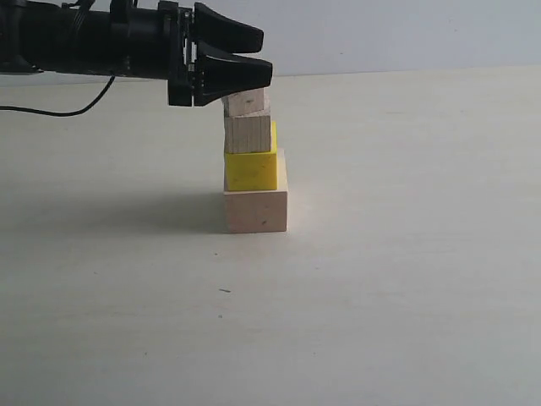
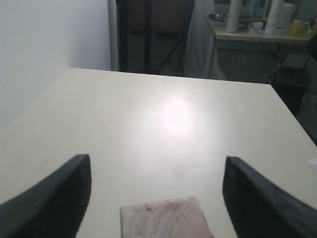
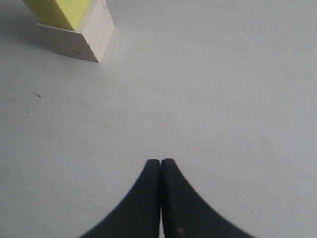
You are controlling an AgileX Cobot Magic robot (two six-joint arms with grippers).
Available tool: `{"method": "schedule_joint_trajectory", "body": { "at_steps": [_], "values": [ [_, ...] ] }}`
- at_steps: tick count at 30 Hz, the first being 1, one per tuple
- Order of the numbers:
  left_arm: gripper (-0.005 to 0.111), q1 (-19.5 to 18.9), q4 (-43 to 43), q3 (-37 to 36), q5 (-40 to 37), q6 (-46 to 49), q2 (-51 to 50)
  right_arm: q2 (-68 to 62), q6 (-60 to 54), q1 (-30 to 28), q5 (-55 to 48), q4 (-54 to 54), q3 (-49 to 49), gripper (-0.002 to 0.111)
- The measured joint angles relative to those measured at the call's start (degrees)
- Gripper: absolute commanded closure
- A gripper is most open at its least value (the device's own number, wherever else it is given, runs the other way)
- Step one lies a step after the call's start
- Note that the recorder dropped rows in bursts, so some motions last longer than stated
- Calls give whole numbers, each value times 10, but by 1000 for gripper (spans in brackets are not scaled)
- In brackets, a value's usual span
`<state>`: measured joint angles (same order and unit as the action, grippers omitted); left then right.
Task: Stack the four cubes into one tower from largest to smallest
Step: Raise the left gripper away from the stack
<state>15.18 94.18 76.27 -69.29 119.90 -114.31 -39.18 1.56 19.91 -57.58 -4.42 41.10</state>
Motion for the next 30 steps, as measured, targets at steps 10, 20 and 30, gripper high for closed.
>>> {"method": "schedule_joint_trajectory", "body": {
  "at_steps": [10, 20, 30],
  "values": [
    [95, -36, 0, 0, 3, -27, 63, 0, 1, 0, 18, 0, 0, 108],
    [107, -72, -44, 1, 31, -194, 102, -89, 14, 0, 237, 13, 0, 108],
    [107, -72, -166, 1, 125, -398, 129, -335, -16, 0, 311, -20, 102, 108]
  ]
}}
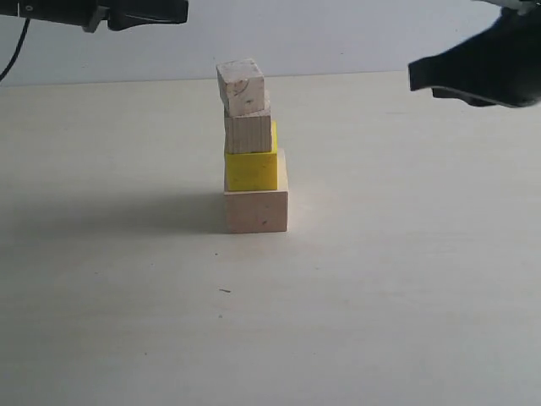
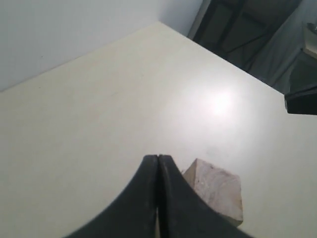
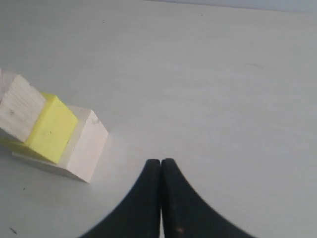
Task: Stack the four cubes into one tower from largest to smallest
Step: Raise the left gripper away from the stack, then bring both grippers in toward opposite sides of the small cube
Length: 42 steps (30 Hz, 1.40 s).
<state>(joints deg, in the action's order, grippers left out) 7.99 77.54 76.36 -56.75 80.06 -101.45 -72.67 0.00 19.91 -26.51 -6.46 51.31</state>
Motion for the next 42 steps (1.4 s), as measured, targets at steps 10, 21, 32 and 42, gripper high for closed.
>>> {"method": "schedule_joint_trajectory", "body": {
  "at_steps": [10, 21, 32, 42],
  "values": [
    [107, 0, -58, 0, 14, -97, 16, -151, -109, 0, -84, -118, 173, 108],
    [107, 2, -83, -31, 1, -143, 17, -244, -281, -129, -236, -375, 232, 108],
    [107, 44, -76, -57, 6, -144, 19, -317, -421, -144, -352, -600, 232, 108],
    [107, 45, -74, -57, 33, -144, 19, -323, -450, -143, -393, -646, 232, 108]
  ]
}}
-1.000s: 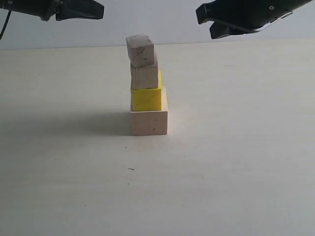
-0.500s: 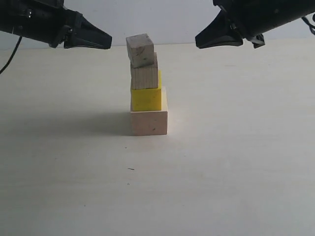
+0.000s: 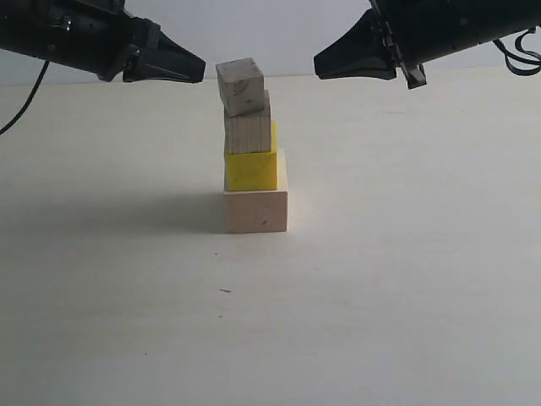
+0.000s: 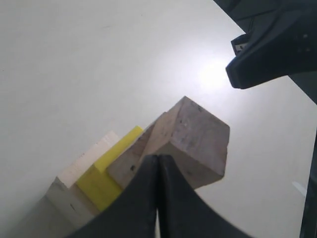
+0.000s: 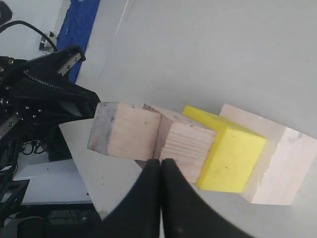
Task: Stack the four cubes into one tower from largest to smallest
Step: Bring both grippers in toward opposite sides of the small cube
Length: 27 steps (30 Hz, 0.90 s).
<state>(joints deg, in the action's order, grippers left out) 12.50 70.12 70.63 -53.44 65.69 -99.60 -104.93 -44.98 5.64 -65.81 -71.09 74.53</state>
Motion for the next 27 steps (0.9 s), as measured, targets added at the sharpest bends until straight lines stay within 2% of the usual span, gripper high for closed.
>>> {"method": "schedule_joint_trajectory", "body": {
  "at_steps": [7, 18, 27],
  "values": [
    [107, 1, 1, 0, 7, -10, 0, -23, -4, 10, -12, -21, 1, 108],
    [107, 34, 0, 0, 25, -14, -10, -53, -20, 10, -36, -58, 1, 108],
    [107, 34, -7, 0, 51, -14, -14, -53, -28, 10, -36, -60, 1, 108]
  ]
}}
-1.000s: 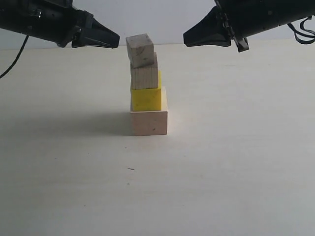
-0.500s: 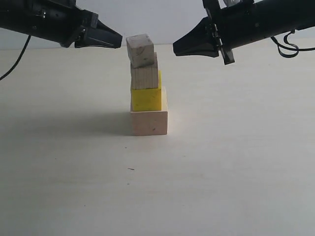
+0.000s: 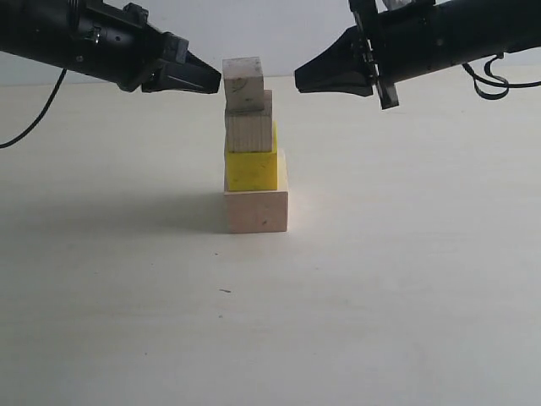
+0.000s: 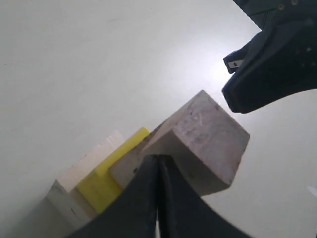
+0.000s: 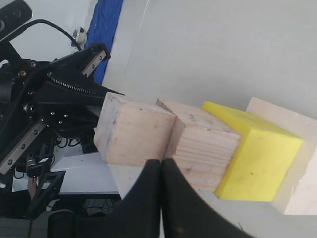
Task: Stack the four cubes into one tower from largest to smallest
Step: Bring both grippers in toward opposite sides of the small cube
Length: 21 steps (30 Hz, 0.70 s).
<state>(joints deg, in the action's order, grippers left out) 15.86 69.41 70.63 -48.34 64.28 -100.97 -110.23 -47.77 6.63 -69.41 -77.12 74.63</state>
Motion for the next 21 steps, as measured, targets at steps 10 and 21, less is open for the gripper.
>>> {"method": "schedule_joint_trajectory", "body": {
  "at_steps": [10, 21],
  "values": [
    [107, 0, -1, 0, 4, 0, 0, 0, -5, 41, 0, 6, 0, 108],
    [107, 0, -1, 0, 2, 0, 0, 0, -5, 41, 21, 10, 0, 108]
  ]
}}
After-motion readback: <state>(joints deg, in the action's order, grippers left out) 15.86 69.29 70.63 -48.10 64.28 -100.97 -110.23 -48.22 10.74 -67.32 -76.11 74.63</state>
